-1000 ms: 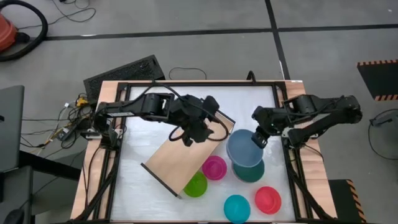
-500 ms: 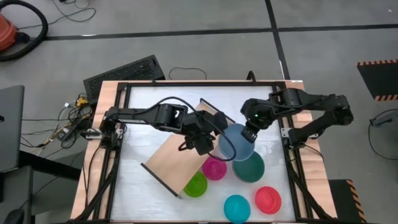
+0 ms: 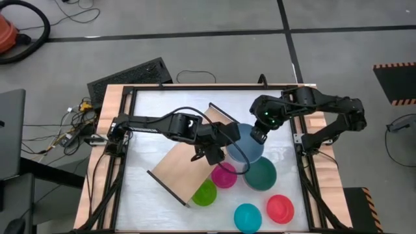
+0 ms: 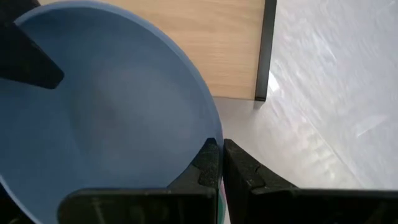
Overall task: Place and stack bowls onto a shelf
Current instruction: Put the blue bowl on the shelf
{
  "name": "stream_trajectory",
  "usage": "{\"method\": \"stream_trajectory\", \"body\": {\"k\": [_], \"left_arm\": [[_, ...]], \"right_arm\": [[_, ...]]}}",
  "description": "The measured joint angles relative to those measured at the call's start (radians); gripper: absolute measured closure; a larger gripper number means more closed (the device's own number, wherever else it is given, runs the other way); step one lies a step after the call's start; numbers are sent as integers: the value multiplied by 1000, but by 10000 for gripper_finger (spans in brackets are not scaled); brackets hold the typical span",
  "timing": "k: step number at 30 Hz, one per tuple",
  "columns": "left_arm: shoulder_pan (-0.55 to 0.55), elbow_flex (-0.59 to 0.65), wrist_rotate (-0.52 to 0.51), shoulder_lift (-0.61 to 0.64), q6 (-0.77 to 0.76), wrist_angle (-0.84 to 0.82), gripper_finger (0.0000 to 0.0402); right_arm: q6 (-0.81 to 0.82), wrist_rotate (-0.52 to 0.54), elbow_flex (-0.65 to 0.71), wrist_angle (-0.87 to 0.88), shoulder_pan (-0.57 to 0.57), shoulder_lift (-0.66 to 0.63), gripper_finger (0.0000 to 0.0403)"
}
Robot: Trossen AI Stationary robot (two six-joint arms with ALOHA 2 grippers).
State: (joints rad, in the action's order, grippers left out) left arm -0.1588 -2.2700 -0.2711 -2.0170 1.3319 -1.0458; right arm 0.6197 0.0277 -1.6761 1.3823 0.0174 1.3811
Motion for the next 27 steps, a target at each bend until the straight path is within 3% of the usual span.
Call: {"method": "stream_trajectory", "body": {"k": [15, 23, 27], "left_arm": [[-9, 3, -37, -3, 33, -33, 380], [-14, 3, -64, -3, 9, -44, 399], [-21, 2, -125, -3, -14, -47, 399]], "right_arm": [[-18, 2, -4, -19, 0, -4, 377], [-42, 5, -3, -67, -1, -3, 331], [-67, 8, -5, -97, -21, -13, 312]]}}
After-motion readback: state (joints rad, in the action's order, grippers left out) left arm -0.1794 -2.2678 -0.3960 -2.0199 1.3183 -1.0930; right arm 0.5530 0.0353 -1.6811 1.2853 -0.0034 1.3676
